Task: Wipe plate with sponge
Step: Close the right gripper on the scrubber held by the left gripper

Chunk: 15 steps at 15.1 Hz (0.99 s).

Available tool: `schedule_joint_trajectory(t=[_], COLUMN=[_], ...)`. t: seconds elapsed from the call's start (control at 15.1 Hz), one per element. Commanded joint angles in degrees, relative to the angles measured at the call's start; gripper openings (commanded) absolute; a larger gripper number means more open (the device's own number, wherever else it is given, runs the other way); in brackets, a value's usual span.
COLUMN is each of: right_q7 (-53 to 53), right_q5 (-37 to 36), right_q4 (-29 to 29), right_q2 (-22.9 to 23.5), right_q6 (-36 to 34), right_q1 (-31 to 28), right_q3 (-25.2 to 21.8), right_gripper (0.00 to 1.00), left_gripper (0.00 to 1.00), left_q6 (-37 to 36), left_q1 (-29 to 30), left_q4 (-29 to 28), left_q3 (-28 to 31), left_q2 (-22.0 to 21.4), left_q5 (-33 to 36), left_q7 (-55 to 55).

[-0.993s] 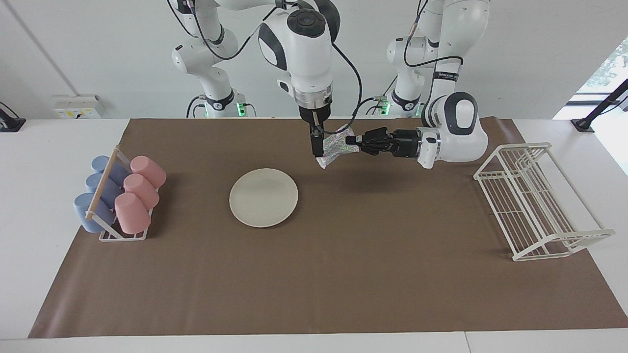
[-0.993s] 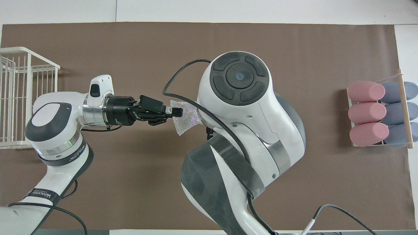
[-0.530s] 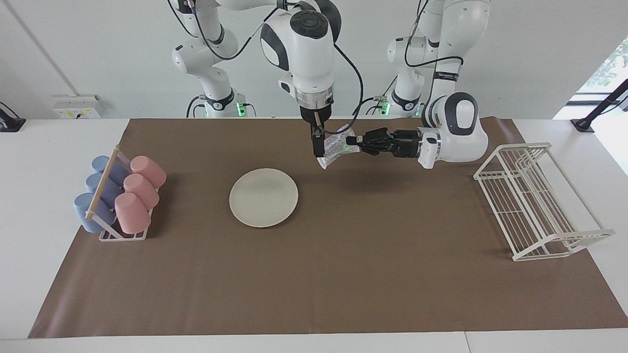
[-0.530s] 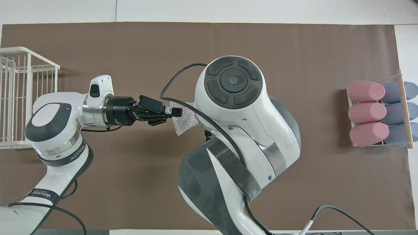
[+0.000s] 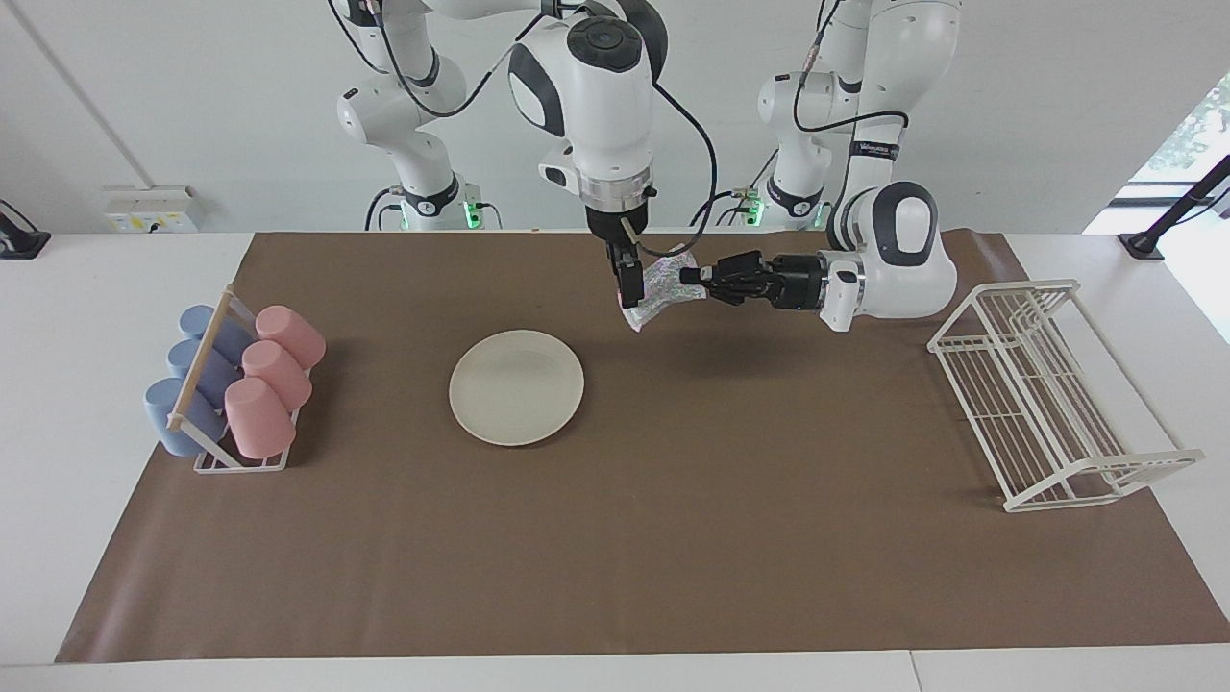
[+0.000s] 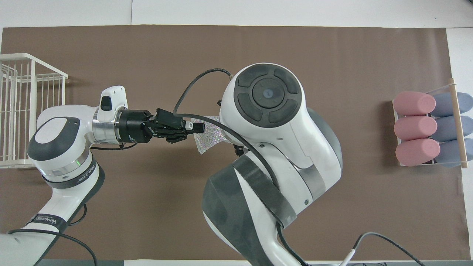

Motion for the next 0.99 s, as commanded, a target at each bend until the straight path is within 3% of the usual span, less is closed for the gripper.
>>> schedule_joint_trajectory(t=[0.0,0.86,0.93], right_q7=[-1.7,-2.2,-2.0], right_q5=[0.0,3.3,3.4], right_q4=[-0.2,-6.9,-6.8], right_q2=[-0.2,-2.6,-2.5], right_q6=[3.6,3.8,3.8], right_q1=[-0.8,0.0,0.0], right_q3=[0.1,0.9,0.9], right_gripper=[1.00,1.00,0.92], left_gripper=[0.00,0.00,0.00], left_q6=[-1.3,-1.9,-1.9], left_q1=[0.0,0.2,0.2], left_q4=[-1.7,-1.8,-1.8], left_q3=[0.6,0.7,0.7], left_q2=[-1.0,-1.1,-1.1], left_q5=[-0.6,-0.2,0.6], left_q7=[0.0,-0.1,0.0])
